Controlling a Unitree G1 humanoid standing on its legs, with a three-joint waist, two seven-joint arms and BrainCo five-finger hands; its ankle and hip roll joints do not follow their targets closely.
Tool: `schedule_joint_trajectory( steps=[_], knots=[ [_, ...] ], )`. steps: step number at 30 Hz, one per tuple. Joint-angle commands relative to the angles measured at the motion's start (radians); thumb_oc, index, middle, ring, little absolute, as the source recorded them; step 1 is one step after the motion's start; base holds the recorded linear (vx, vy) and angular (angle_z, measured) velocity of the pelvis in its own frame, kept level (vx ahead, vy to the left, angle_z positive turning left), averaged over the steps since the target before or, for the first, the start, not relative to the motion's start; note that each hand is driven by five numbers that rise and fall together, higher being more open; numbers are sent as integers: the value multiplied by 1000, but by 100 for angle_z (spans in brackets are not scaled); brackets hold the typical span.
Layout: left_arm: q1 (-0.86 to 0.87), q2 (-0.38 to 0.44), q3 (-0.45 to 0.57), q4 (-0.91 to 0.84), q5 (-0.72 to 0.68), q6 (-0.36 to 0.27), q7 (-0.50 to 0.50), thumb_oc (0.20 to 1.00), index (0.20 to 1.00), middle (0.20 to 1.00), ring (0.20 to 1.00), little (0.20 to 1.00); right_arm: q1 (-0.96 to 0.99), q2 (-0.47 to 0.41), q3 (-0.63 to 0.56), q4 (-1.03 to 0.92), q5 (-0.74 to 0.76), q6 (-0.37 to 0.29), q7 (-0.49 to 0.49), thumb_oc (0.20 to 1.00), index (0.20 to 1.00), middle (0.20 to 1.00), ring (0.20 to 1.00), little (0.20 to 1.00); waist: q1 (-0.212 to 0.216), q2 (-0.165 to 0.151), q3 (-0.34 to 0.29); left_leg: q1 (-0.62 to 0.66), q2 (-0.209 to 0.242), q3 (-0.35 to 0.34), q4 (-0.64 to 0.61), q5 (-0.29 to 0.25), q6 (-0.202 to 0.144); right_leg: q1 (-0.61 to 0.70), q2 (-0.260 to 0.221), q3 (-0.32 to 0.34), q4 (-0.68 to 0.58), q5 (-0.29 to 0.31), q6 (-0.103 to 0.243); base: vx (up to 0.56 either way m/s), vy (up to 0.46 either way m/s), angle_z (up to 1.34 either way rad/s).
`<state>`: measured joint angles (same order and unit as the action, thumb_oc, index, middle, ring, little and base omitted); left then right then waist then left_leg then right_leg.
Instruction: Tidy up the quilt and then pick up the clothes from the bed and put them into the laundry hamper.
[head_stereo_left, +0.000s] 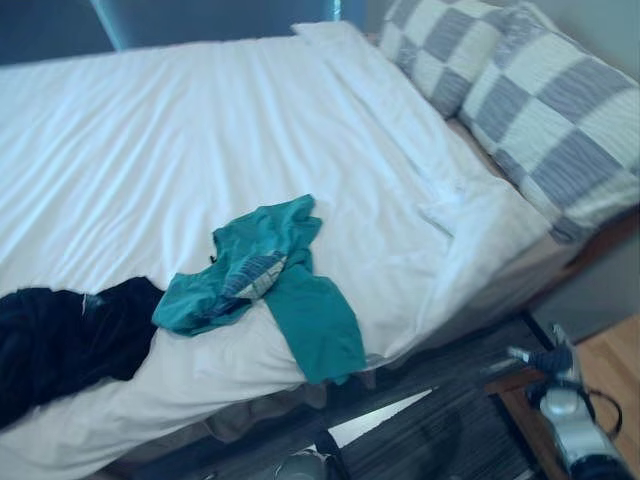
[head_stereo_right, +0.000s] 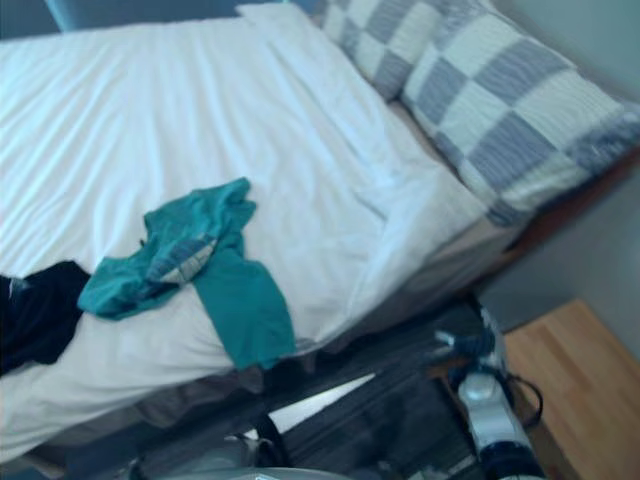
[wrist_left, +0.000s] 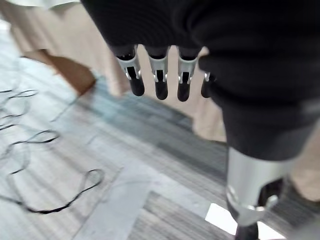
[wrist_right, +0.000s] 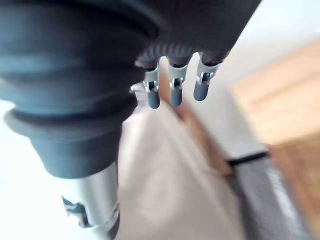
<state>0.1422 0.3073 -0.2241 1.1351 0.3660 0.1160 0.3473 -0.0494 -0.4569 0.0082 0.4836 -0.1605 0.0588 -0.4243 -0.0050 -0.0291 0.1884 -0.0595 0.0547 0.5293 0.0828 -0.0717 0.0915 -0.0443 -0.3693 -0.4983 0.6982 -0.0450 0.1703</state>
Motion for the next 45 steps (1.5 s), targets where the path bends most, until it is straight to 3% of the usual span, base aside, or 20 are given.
schedule_joint_trajectory(
  steps=[1, 2, 3, 4, 5, 9, 12, 17, 20, 21, 23, 24, 25, 26, 27, 34, 35, 36, 41, 45],
  knots=[
    [-103, 5, -15, -36, 21, -14, 14, 1000, 1000, 1000, 1000, 1000, -109, -85, -50, -11, -67, -5, -73, 1000, 1000, 1000, 1000, 1000, 9, 34, 88, 124, 86, -131, -114, -24, -121, -56, 30, 95, -312, -62, 54, 96, -360, 104],
    [-110, 16, -24, -36, 33, -21, 12, 1000, 1000, 1000, 1000, 1000, -123, -134, -78, -25, -89, 7, -96, 1000, 1000, 1000, 1000, 1000, 6, 22, 88, 112, 96, -175, -118, -8, -138, -49, 40, 174, -505, -36, 42, 95, -355, 111],
    [-111, 16, -24, -36, 33, -21, 12, 1000, 1000, 1000, 1000, 1000, -123, -135, -78, -24, -89, 7, -96, 1000, 1000, 1000, 1000, 1000, 6, 25, 88, 112, 98, -176, -117, -8, -138, -43, 44, 171, -515, -31, 41, 184, -452, 161],
    [-125, 24, -41, -24, 47, -24, 0, 1000, 1000, 1000, 1000, 1000, -133, -177, -105, -32, -96, 24, -113, 1000, 1000, 1000, 1000, 1000, -2, 10, 82, 114, 90, -249, -121, -15, -153, -50, 63, 326, -632, 0, 52, 222, -347, 142],
    [-131, 35, -42, -20, 47, -25, -1, 1000, 1000, 1000, 1000, 1000, -140, -201, -116, -35, -106, 31, -121, 1000, 1000, 1000, 1000, 1000, 1, 2, 83, 122, 90, -282, -120, -22, -159, -53, 68, 376, -640, 7, 56, 211, -347, 140],
    [-130, 54, -38, -17, 37, -37, 8, 1000, 1000, 1000, 1000, 1000, -216, -253, -86, -8, -125, 36, -120, 1000, 1000, 1000, 1000, 1000, 29, -22, 70, 116, 96, -317, -106, -17, -176, -23, 65, 349, -668, 28, 72, 129, -324, 107],
    [-107, 44, -35, -50, -26, -55, 23, 1000, 1000, 1000, 1000, 1000, -314, -344, -24, 32, -173, 64, -100, 1000, 1000, 1000, 1000, 1000, 46, -1, 69, 94, 141, -365, -125, 29, -206, -21, 123, 341, -666, 4, 46, 101, -314, 44],
    [-128, 15, -81, -60, -42, -61, 54, 1000, 1000, 1000, 1000, 1000, -534, -371, 112, 119, -192, 94, -127, 1000, 1000, 1000, 1000, 1000, 52, 34, 108, 23, 176, -432, -159, 107, -240, -91, 189, 333, -683, 0, 17, -79, -195, 1],
    [-142, -5, -85, -65, -46, -57, 55, 1000, 1000, 1000, 1000, 1000, -550, -369, 119, 127, -203, 113, -127, 1000, 1000, 1000, 1000, 1000, 43, 38, 116, 5, 156, -448, -141, 78, -231, -113, 191, 326, -689, 3, 7, -84, -74, -34],
    [-161, -26, -95, -52, -38, -50, 59, 1000, 1000, 1000, 1000, 1000, -545, -358, 101, 120, -201, 130, -148, 1000, 1000, 1000, 1000, 1000, 25, 43, 130, 6, 128, -442, -109, 41, -220, -132, 194, 326, -694, 4, 0, -103, 5, -39],
    [-163, -40, -100, -57, -31, -46, 51, 1000, 1000, 1000, 1000, 1000, -490, -348, 64, 87, -199, 137, -143, 1000, 1000, 1000, 1000, 1000, 8, 53, 134, 2, 124, -402, -98, 43, -216, -126, 196, 322, -706, 4, -4, -55, 20, -1],
    [-163, -40, -101, -58, -31, -46, 51, 1000, 1000, 1000, 1000, 1000, -488, -348, 63, 87, -199, 137, -143, 837, 837, 837, 837, 837, 9, 53, 134, 2, 124, -401, -98, 43, -216, -126, 196, 322, -707, 5, -4, -11, 32, -9],
    [-160, -46, -99, -52, -16, -39, 42, 1000, 1000, 1000, 1000, 1000, -401, -324, 23, 60, -206, 135, -128, 426, 426, 426, 426, 426, -6, 61, 131, 14, 121, -386, -114, 41, -214, -126, 201, 326, -712, 13, -3, -25, 33, -15],
    [-163, -48, -95, -47, -5, -38, 36, 1000, 1000, 1000, 1000, 1000, -356, -315, -1, 49, -206, 133, -125, 222, 222, 222, 222, 222, -17, 63, 134, 16, 122, -377, -114, 41, -215, -127, 199, 326, -709, 15, -1, -43, 59, -16],
    [-167, -48, -93, -42, 9, -30, 29, 1000, 1000, 1000, 1000, 1000, -298, -303, -27, 16, -218, 134, -116, 200, 200, 200, 200, 200, -27, 63, 137, 21, 121, -371, -114, 37, -213, -129, 196, 330, -706, 18, 1, -48, 61, -12],
    [-174, -43, -66, -31, 46, -17, 1, 1000, 1000, 1000, 1000, 1000, -2, -192, -173, -149, -255, 123, -86, 200, 200, 200, 200, 200, -81, 49, 125, 79, 96, -338, -129, -8, -197, -127, 166, 360, -688, 43, 19, -36, 92, -9],
    [-174, -37, -59, -32, 51, -17, -5, 1000, 1000, 1000, 1000, 1000, 52, -178, -206, -172, -260, 119, -86, 542, 542, 542, 542, 542, -98, 40, 114, 102, 84, -326, -135, -23, -190, -124, 156, 372, -690, 57, 28, -11, 127, -4],
    [-173, -36, -60, -32, 51, -17, -5, 1000, 1000, 1000, 1000, 1000, 57, -177, -209, -176, -261, 120, -85, 1000, 1000, 1000, 1000, 1000, -96, 39, 114, 104, 83, -324, -136, -23, -189, -122, 155, 374, -690, 57, 29, -7, 134, -17],
    [-157, -37, -28, -42, 48, -14, -8, 1000, 1000, 1000, 1000, 1000, 201, -116, -353, -297, -288, 134, -127, 1000, 1000, 1000, 1000, 1000, -135, 18, 88, 163, 60, -284, -157, -44, -172, -108, 137, 400, -703, 86, 53, 6, 126, -25],
    [-139, -51, -16, -51, 48, -13, -4, 1000, 1000, 1000, 1000, 1000, 282, -45, -480, -383, -309, 169, -233, 1000, 1000, 1000, 1000, 1000, -160, 6, 66, 202, 43, -257, -170, -63, -156, -96, 122, 408, -714, 114, 77, 0, 140, -23]
  ],
)
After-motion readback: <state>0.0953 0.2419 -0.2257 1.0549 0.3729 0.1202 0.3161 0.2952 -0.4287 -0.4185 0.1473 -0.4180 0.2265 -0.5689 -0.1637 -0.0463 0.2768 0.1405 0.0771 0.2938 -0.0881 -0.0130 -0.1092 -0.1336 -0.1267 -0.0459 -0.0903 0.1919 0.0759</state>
